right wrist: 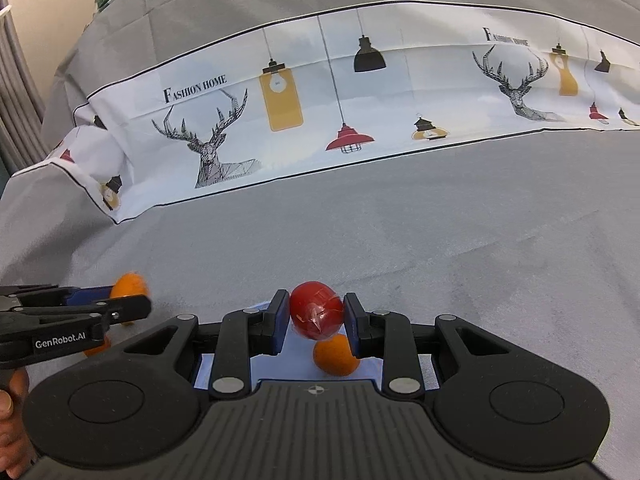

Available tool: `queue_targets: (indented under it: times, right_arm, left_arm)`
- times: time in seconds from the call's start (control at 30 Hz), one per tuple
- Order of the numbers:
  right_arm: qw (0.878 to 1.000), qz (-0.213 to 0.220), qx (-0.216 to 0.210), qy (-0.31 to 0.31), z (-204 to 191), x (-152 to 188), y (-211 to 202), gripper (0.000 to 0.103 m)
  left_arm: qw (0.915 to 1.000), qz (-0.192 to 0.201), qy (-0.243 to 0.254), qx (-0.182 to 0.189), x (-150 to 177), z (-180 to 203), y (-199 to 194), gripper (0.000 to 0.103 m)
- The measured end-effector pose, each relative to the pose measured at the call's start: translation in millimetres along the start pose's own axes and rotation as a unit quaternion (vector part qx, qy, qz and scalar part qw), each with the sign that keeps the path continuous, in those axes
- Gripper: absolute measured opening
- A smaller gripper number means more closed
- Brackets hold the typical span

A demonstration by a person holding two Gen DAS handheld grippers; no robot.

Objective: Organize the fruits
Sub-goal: 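Carry the mandarin and wrapped tomato over the blue plate with both grippers, then open both grippers to drop the mandarin and tomato onto the plate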

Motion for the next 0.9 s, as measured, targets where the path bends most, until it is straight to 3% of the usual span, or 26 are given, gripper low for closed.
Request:
queue_targets:
  times: [0.2, 0.43, 0.9]
  right_arm:
    - [1.000, -0.003, 0.001, -0.005, -1.3, -0.8, 0.7, 0.030]
    - [1.000, -0.012, -0.001, -0.007, -2.3, -1.0, 4.6, 0.030]
    - [0.999, -0.031, -0.001, -0.018, -4.8, 1.5, 9.5, 0.030]
  left_arm:
    - [0.9972, -0.008, 0.058, 0.047, 15.5, 32.1, -0.6, 0.037]
    - [0.9916, -0.017, 0.116, 0.053, 32.3, 51.4, 6.6, 0.037]
    - [0.9899, -0.017, 0.130, 0.052, 34.6, 52.1, 9.9, 0.037]
Point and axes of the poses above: each gripper's, at about its wrist camera, not at the fingertips, and y roughly the way its jaws point, z to its right, x to its underside, the point moved 1 cm from there along y, roughly the way its jaws point, and after that the axes turned 13 degrees about -y, right-handed, at the moved point
